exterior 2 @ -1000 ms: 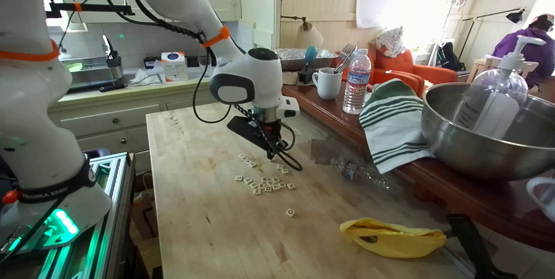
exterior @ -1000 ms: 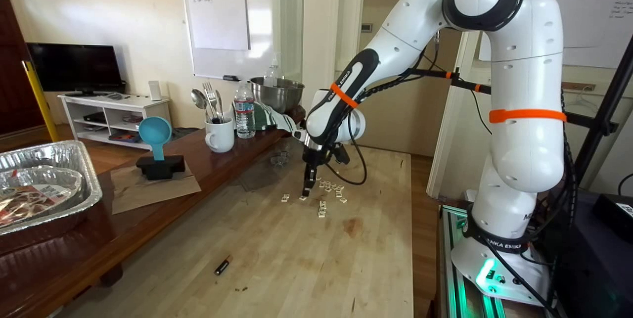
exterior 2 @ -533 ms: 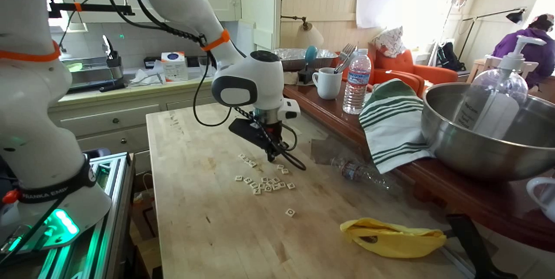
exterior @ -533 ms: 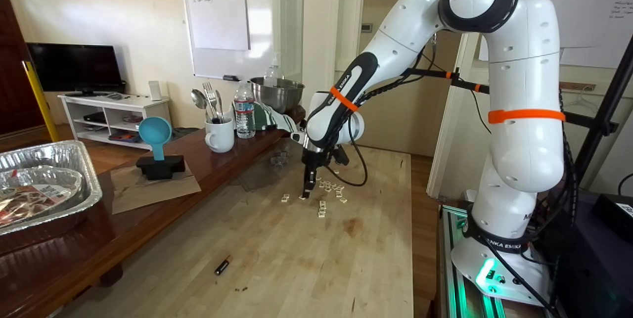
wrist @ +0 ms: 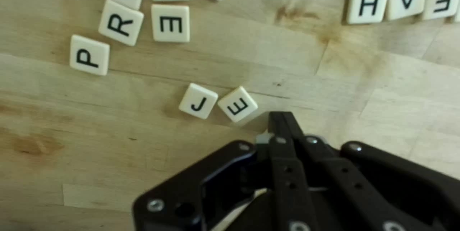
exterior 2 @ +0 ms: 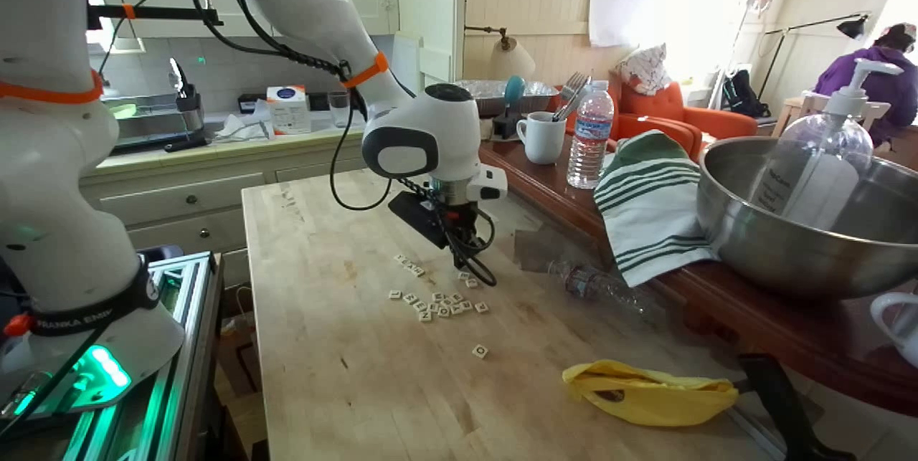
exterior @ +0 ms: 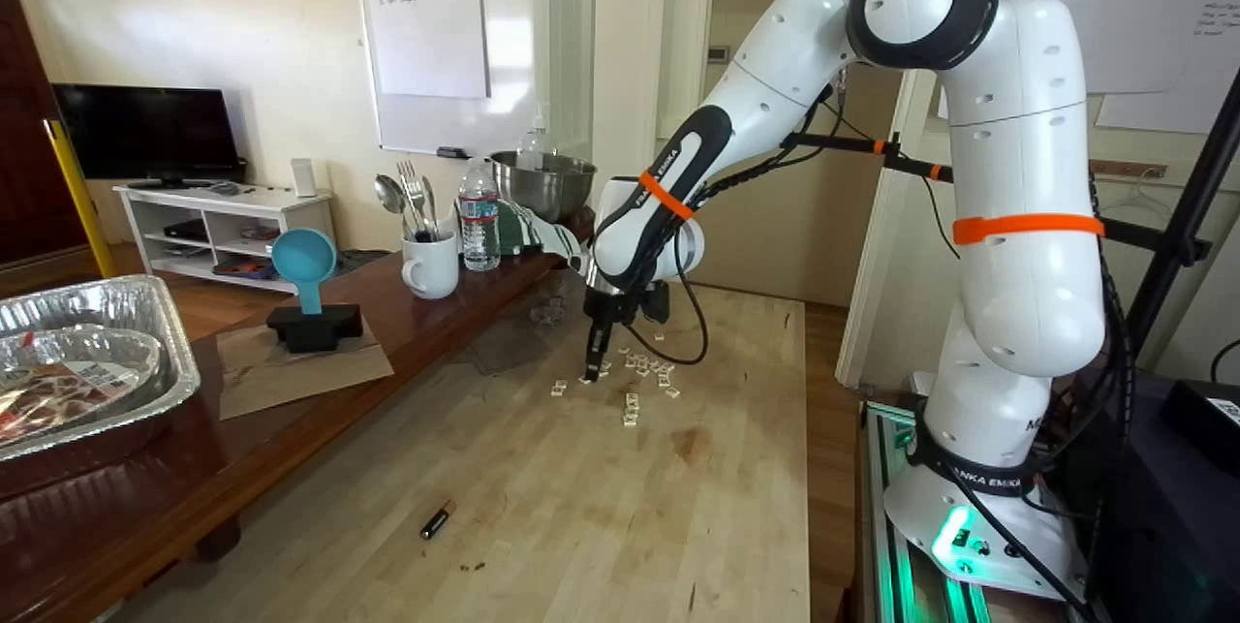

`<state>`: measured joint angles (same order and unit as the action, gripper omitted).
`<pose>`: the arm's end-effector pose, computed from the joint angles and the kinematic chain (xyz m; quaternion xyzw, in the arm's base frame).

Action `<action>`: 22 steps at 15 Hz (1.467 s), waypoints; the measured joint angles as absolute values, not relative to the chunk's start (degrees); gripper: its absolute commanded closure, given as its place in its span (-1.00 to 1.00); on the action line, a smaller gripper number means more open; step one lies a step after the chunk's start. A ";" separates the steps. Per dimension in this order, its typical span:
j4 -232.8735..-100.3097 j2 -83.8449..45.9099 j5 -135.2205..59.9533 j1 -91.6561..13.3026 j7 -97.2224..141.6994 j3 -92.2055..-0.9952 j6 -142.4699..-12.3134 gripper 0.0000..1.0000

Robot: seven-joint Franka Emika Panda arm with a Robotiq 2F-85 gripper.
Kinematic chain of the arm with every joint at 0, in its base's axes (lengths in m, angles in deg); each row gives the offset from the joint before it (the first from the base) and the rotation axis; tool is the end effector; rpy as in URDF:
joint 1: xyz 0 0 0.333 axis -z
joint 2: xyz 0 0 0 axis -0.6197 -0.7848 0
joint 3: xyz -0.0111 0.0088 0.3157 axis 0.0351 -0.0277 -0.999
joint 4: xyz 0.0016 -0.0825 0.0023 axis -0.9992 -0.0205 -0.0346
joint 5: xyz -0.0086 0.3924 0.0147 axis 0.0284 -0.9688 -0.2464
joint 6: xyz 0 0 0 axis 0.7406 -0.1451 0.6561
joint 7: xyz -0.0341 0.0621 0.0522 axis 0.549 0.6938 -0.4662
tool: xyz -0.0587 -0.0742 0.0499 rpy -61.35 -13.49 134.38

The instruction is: Move some of the letter tiles backwards

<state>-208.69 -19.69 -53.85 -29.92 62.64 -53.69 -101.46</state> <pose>0.5227 -0.0573 0.2156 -0.9840 -0.1582 -0.0756 0.0320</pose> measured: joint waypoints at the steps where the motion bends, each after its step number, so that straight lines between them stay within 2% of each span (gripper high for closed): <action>1: -208.22 -19.99 -53.38 -29.92 61.03 -53.62 -101.46 1.00; 22: -204.54 -22.41 -49.31 -33.69 30.44 -51.57 -101.55 1.00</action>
